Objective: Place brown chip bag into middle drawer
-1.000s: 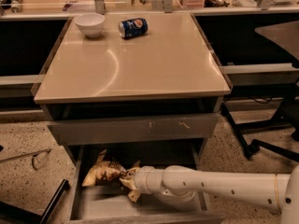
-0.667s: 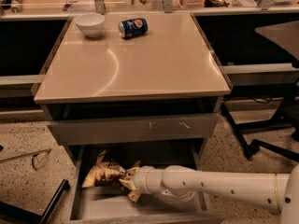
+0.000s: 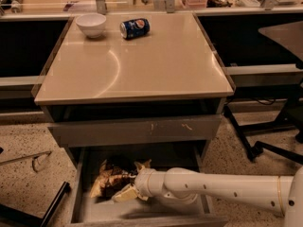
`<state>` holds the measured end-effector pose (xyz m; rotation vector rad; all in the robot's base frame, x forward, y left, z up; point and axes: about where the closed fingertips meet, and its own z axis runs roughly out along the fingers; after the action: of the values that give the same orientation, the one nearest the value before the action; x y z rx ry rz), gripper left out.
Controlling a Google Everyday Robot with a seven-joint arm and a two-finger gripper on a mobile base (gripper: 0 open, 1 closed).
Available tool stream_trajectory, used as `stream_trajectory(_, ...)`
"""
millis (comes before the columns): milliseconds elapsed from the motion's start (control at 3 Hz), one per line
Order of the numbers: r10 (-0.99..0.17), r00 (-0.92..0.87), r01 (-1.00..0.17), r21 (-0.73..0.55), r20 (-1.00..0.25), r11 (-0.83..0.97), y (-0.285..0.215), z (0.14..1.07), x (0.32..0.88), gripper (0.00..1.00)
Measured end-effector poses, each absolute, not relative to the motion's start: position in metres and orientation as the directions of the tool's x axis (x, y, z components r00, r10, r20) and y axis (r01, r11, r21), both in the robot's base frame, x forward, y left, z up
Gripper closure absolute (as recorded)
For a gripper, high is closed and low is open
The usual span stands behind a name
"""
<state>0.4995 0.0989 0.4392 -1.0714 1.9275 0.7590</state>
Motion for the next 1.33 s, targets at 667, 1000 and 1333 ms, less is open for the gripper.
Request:
stream_trajectory(667,-0.402,-0.353,-0.838,0.094,-0.845,0.538,0.069,0.459,0.492,0.0)
stream_trajectory(1000,-0.385,-0.373,-0.763,0.043,-0.844,0.645,0.02,0.492,0.481,0.0)
stream_trajectory(1333,-0.37,-0.376,-0.693,-0.008,-0.849,0.721,-0.02,0.522,0.477,0.0)
